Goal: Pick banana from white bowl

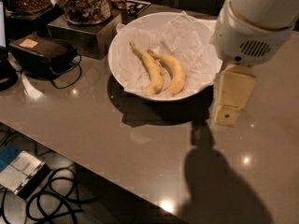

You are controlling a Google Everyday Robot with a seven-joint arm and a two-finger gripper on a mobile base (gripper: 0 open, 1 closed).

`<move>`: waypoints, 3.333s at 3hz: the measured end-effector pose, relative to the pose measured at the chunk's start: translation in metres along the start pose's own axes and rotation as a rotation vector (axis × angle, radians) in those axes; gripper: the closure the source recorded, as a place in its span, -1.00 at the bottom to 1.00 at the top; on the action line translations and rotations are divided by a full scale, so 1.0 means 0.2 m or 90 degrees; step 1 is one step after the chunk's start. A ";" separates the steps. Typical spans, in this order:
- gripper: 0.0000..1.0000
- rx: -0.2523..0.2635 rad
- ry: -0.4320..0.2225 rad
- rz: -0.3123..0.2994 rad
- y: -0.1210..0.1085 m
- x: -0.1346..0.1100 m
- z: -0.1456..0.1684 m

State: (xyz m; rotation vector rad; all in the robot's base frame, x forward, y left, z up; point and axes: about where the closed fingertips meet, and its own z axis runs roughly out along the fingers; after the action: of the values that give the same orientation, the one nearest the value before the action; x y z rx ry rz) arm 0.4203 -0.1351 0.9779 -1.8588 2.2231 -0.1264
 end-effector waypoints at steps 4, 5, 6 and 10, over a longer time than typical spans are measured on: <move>-1.00 -0.090 -0.056 0.048 -0.20 -0.35 0.08; -1.00 -0.076 -0.072 0.047 -0.23 -0.39 0.08; -1.00 -0.078 -0.113 0.106 -0.31 -0.37 0.09; -0.84 -0.109 -0.130 0.266 -0.47 -0.39 0.17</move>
Offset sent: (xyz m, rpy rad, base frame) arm 0.0081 0.0130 -0.0041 0.0738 0.1096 -0.0208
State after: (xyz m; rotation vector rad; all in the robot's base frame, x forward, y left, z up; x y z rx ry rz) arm 0.5307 -0.0741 0.9751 -1.3636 2.4741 0.3216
